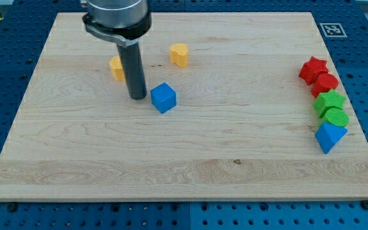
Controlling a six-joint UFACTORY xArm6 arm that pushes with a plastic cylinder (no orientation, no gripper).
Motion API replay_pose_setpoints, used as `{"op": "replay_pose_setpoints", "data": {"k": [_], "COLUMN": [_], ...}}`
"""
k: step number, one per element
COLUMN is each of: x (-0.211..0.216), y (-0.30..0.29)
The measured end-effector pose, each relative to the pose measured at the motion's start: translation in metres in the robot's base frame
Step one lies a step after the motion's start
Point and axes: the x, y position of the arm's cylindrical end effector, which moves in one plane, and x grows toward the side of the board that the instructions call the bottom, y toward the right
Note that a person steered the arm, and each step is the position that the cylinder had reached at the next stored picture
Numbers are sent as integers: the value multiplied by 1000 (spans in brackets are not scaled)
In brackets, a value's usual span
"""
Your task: Push the blue cube horizontally to the green circle
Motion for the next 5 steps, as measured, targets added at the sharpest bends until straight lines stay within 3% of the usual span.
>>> {"op": "replay_pose_setpoints", "data": {"k": [2, 4, 5], "x": [14, 40, 48], "y": [48, 42, 91]}}
